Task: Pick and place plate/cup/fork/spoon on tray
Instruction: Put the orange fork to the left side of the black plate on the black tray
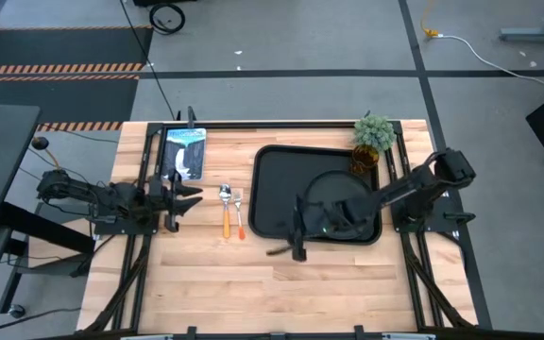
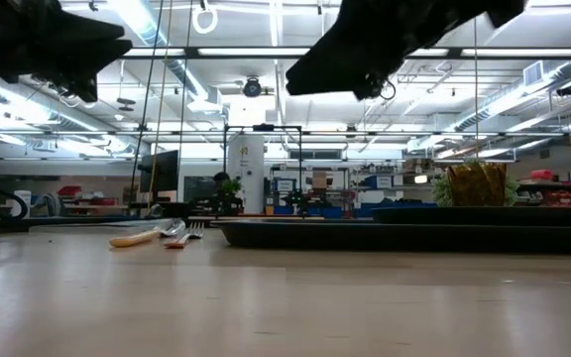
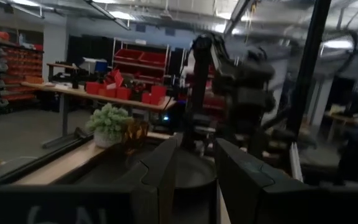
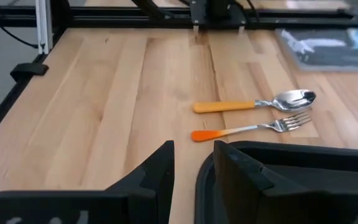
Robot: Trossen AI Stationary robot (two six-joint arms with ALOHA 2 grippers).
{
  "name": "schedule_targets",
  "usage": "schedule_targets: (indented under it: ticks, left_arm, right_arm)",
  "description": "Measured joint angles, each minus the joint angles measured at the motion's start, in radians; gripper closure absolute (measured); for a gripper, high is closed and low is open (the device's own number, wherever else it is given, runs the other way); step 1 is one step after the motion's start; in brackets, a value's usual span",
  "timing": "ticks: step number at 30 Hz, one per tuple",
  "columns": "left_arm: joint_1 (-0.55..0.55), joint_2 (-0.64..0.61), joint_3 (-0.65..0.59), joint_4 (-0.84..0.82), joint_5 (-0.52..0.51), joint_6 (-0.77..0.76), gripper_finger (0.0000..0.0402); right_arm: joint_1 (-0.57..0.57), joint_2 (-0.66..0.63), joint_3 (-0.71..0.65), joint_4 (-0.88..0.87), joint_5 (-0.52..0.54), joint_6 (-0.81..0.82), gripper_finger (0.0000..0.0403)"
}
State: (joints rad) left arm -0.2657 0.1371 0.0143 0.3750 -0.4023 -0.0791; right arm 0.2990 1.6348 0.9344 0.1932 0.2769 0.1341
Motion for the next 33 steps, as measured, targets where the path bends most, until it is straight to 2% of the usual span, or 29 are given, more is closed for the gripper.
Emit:
schedule_targets:
  ticks: [10,15,23,33]
  left_arm:
    - [0.001,0.001,0.0,0.01,-0.011,-0.105,0.0285]
    - [-0.025,0.071,0.0,-0.008,-0.015,-0.239,0.0285]
    - [-0.098,0.309,0.0,-0.006,-0.141,-0.429,0.0285]
    - [-0.139,0.508,0.0,0.021,-0.177,-0.686,0.0285]
  right_arm:
    - [0.145,0.0,0.0,-0.055,0.311,-0.036,0.0284]
    - [0.167,-0.001,-0.014,-0.12,0.436,-0.04,0.0284]
    - [0.143,-0.001,-0.069,-0.122,0.466,-0.035,0.0284]
    - [0.131,-0.001,-0.069,-0.111,0.463,-0.09,0.0284]
